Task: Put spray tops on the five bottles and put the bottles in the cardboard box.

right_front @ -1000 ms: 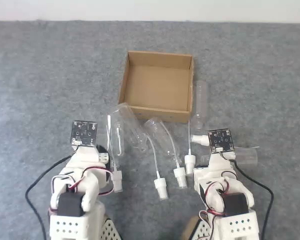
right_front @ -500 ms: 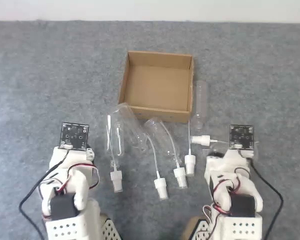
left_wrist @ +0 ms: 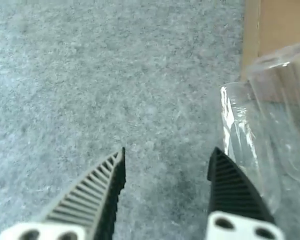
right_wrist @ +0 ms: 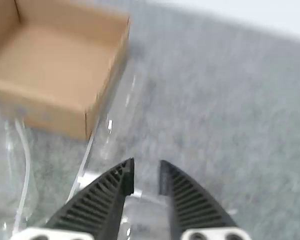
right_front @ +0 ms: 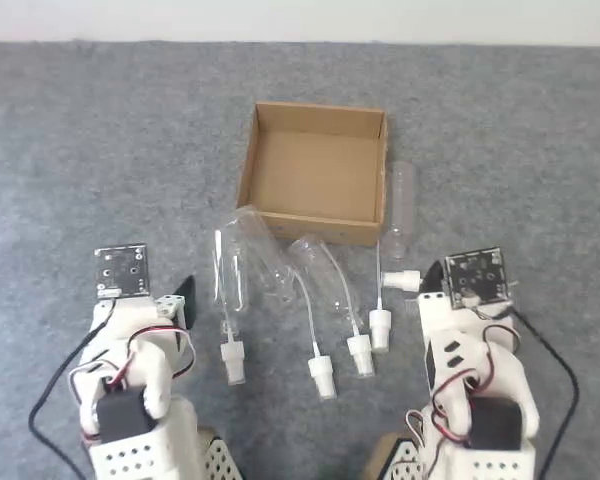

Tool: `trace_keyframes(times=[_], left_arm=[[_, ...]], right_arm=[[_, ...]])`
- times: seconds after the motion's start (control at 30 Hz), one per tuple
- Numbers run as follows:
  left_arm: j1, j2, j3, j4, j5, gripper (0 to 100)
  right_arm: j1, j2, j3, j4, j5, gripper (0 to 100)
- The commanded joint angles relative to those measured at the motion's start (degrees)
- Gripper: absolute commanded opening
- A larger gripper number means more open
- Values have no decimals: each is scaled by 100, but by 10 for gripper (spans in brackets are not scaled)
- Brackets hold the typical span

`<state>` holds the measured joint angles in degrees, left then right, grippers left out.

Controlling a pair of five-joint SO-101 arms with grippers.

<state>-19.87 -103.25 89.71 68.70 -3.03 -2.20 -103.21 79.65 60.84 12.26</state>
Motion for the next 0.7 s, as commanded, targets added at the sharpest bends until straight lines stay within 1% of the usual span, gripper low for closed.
trace_keyframes(times=[0.0,0.1,0.17,0.23,0.5,0.53,0.6,0.67], left_arm=[[-44,-114,-382,0,79,269],[-44,-114,-382,0,79,269],[-44,-114,-374,0,79,269],[-44,-114,-374,0,79,269],[-44,-114,-374,0,79,269],[-44,-114,-365,0,79,269],[-44,-114,-365,0,79,269],[-44,-114,-365,0,70,269]], right_arm=[[-48,-75,-756,31,105,116],[-268,136,-1143,189,114,120],[-418,479,-1424,242,79,145],[-479,971,-1705,242,70,165],[-444,3275,-2848,259,-105,170],[-444,3547,-2936,303,-53,171],[-479,4022,-3095,497,281,174],[-479,4462,-3270,725,519,201]])
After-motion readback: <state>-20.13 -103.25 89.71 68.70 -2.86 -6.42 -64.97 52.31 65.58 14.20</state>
